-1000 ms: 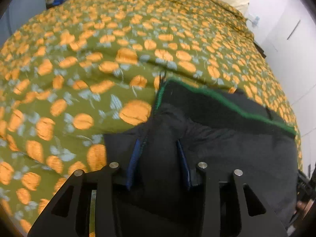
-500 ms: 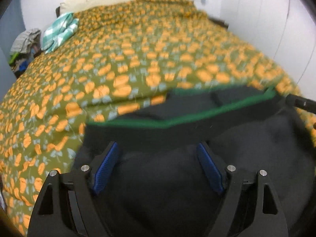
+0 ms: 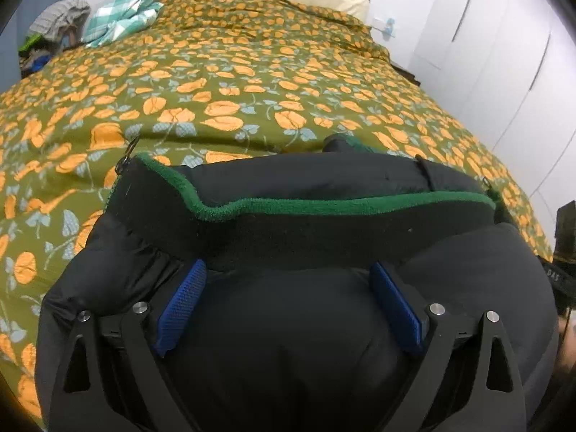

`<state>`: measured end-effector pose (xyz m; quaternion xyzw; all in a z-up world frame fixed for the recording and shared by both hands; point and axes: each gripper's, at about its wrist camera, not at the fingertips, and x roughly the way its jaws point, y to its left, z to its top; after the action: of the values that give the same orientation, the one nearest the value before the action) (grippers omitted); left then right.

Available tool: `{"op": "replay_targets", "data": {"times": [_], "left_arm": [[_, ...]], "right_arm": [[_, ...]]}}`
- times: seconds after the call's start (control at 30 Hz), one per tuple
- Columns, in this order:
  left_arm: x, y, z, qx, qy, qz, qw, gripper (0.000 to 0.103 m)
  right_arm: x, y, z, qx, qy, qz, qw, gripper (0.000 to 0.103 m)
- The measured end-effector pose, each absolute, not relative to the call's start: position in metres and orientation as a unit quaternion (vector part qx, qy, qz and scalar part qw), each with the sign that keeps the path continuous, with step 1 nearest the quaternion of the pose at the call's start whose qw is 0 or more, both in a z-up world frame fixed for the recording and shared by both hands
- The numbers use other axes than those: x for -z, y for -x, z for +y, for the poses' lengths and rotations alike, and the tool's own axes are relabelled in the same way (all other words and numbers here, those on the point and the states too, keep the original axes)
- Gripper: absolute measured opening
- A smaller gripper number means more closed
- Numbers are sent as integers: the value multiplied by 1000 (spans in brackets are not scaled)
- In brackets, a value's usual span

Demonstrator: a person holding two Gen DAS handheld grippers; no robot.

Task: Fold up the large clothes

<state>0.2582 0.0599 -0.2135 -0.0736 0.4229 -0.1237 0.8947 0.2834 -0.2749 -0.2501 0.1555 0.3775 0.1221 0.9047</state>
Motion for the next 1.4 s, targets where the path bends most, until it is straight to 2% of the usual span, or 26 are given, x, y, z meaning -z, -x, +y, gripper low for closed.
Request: {"op": "replay_targets", "data": {"times": [0.37, 0.5, 0.6, 0.7, 0.8, 0.93, 1.07, 1.23, 1.33, 1.4], "left_arm": [[218, -265, 57, 115, 72, 434, 891, 94], [190, -256, 53, 107, 52, 463, 878, 93], [154, -226, 56, 145, 69, 440, 883, 94], [136, -195, 56, 149, 37, 422, 893, 98], [158, -175, 78, 117, 47, 440, 889, 98], [193, -169, 93, 104, 37, 452, 885, 98], [159, -158, 68, 103, -2, 449, 888, 93], [91, -139, 20, 188, 9, 379, 906, 98], [93, -153, -4, 192, 3, 381, 904, 98], [124, -166, -26, 178, -26, 418, 890, 97]], "right_arm": [[259, -293, -277, -130, -170, 378, 901, 69], [249, -294, -279, -128, -171, 398, 892, 69], [228, -289, -278, -110, -158, 421, 886, 69], [194, -260, -273, -126, -154, 412, 889, 69], [181, -221, -270, -138, -138, 411, 890, 69], [223, -186, -285, -111, -147, 447, 875, 73], [206, -164, -292, -96, -159, 432, 882, 73], [180, -132, -297, -101, -165, 388, 901, 73], [179, -119, -305, -99, -181, 385, 900, 73], [178, -111, -309, -97, -186, 384, 899, 73]]}}
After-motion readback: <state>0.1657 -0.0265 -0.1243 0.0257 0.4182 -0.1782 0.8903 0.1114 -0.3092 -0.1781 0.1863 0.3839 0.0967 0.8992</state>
